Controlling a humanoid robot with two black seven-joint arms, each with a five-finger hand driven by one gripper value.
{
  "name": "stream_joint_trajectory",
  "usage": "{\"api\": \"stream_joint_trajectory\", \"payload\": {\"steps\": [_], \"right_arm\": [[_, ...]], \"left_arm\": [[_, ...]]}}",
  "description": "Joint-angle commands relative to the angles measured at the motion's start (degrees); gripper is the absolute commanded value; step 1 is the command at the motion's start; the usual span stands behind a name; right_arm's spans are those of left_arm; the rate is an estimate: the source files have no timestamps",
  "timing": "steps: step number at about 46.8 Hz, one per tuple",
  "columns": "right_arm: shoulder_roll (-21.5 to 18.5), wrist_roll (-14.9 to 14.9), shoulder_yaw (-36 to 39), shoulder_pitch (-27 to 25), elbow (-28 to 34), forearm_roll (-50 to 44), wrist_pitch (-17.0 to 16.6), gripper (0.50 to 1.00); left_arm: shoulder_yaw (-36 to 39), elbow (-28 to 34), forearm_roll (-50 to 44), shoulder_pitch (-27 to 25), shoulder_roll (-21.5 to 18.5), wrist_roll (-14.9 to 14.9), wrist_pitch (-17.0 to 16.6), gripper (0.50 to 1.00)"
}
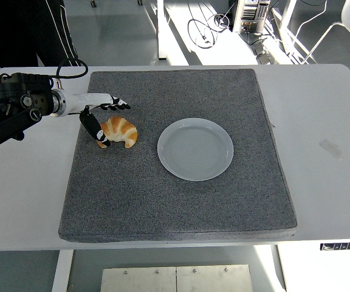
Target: Place the bread on the plate
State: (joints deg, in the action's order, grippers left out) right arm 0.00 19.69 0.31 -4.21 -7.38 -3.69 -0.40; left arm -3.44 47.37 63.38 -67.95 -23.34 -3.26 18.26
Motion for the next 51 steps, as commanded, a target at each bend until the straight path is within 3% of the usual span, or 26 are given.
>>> {"api": "stream_joint_trajectory", "payload": {"steps": [1,6,12,17,22,26,30,51], "right_arm": [[0.00,0.00,0.05,-0.01,0.00,0.00,0.05,1.000],[0.00,0.00,0.05,-0.01,0.00,0.00,0.05,1.000],[0.00,0.00,0.05,-0.01,0.00,0.00,-0.04,1.000],[0.00,0.00,0.05,-0.01,0.00,0.00,-0.04,1.000],[0.00,0.00,0.05,-0.01,0.00,0.00,-0.04,1.000],[0.00,0.00,0.05,-0.01,0.00,0.00,0.05,1.000],[0.00,0.00,0.05,-0.01,0.00,0.00,-0.04,1.000],[0.00,0.00,0.05,0.08,-0.09,0.00,-0.04,1.000]], "left_arm": [[0.01,-0.09,0.08,0.80,0.22,0.01,-0.24,0.977],[0.10,-0.17,0.26,1.42,0.75,-0.08,-0.94,0.972],[1.59,-0.44,0.70,1.77,1.36,-0.08,-4.37,0.952],[4.05,-1.67,0.87,1.42,2.33,-0.17,-6.30,0.807],[4.67,-2.02,0.87,1.51,2.77,-1.66,-6.57,0.698],[4.93,-2.11,0.96,1.51,2.95,-2.63,-7.53,0.551],[4.84,-2.11,0.96,1.16,3.21,-2.63,-8.76,0.500],[4.84,-2.28,0.17,-5.43,2.51,-5.35,-9.82,0.500]]}}
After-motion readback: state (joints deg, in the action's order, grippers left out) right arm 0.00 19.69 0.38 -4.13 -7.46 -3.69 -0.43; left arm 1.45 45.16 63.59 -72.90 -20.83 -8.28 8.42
